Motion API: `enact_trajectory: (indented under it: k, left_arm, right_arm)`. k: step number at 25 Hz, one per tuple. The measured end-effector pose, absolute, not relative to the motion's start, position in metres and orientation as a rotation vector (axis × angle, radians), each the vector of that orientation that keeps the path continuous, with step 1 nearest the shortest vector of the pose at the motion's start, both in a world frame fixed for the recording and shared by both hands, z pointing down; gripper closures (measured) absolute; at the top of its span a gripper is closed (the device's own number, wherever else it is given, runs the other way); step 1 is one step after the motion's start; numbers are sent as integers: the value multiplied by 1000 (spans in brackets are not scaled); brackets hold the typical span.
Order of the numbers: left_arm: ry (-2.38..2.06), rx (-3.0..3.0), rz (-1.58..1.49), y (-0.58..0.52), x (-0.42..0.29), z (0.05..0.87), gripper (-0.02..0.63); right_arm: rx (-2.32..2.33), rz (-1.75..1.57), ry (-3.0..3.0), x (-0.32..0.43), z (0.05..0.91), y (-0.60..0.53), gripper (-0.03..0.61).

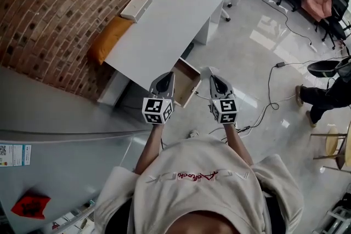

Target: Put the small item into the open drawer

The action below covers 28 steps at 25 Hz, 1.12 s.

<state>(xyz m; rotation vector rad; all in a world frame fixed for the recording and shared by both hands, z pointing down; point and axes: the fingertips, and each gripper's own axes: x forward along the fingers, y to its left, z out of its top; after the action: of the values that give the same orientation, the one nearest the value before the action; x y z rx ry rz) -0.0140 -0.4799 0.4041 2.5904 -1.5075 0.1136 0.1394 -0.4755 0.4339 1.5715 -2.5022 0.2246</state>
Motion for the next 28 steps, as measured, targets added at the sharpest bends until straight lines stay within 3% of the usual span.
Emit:
enact_trajectory:
  k: [28]
  left_arm:
    - [-1526,2405,249,-480,-72,480,604]
  right_arm:
    - [1405,371,-2413,108,511,-488,566]
